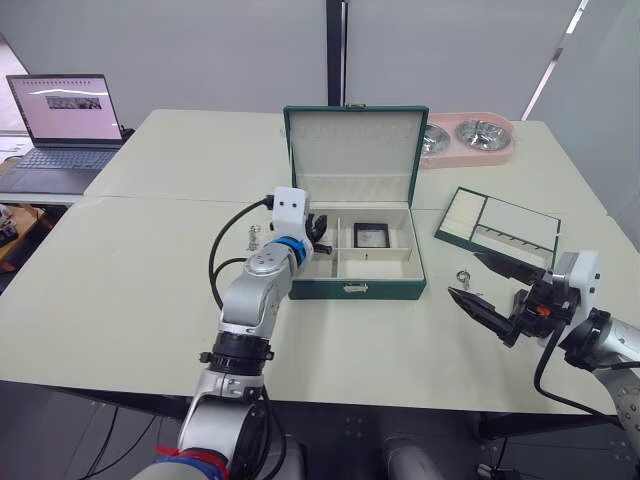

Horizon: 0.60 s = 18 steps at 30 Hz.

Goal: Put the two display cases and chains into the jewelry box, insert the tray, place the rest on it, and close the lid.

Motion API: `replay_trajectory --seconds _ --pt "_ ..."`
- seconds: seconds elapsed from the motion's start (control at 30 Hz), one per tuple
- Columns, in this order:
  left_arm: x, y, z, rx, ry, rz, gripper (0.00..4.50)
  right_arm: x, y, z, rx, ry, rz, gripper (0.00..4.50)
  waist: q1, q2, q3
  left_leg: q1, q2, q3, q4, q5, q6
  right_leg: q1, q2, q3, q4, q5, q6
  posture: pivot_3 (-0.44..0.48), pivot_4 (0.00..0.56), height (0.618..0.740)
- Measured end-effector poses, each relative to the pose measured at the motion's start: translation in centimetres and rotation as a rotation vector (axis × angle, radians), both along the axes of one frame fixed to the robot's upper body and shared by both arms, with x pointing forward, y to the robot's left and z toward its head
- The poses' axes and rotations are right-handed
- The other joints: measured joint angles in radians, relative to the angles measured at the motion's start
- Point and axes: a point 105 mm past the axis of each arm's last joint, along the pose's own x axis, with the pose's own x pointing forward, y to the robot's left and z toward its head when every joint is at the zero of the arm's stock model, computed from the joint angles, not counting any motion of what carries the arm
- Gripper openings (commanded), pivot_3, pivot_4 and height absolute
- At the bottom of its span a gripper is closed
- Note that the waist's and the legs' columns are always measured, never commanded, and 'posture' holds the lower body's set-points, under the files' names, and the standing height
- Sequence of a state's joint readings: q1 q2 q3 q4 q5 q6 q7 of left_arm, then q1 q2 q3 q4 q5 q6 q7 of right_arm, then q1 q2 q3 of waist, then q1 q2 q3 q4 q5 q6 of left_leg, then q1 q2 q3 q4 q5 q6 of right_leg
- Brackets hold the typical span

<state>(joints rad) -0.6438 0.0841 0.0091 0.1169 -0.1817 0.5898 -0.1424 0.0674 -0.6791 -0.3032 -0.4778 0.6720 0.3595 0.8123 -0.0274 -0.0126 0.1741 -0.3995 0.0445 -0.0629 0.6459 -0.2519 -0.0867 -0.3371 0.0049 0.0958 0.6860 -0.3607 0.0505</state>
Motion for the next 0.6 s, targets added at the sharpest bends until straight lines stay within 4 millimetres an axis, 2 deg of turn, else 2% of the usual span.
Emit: replay_trajectory --seconds 0.23,0.27,0.6 --pt "-0.1 -0.4 0.2 -0.012 -0.011 -0.017 4.31 -0.1 0.1 0.1 -0.011 0.000 0.014 4.50 0.000 0.000 0.000 0.000 0.000 0.000 0.000 0.000 0.000 0.000 0.000 0.000 0.000 0.000 0.000 0.000 0.150 0.740" --pt "-0.1 -0.4 0.2 -0.012 -0.011 -0.020 4.48 -0.1 0.1 0.1 -0.011 -0.001 0.015 4.50 0.000 0.000 0.000 0.000 0.000 0.000 0.000 0.000 0.000 0.000 0.000 0.000 0.000 0.000 0.000 0.000 0.150 0.740" --pt "-0.4 -1.1 0.8 -0.036 -0.035 -0.075 4.48 0.0 0.0 0.1 -0.012 -0.003 0.013 4.50 0.000 0.000 0.000 0.000 0.000 0.000 0.000 0.000 0.000 0.000 0.000 0.000 0.000 0.000 0.000 0.000 0.150 0.740"
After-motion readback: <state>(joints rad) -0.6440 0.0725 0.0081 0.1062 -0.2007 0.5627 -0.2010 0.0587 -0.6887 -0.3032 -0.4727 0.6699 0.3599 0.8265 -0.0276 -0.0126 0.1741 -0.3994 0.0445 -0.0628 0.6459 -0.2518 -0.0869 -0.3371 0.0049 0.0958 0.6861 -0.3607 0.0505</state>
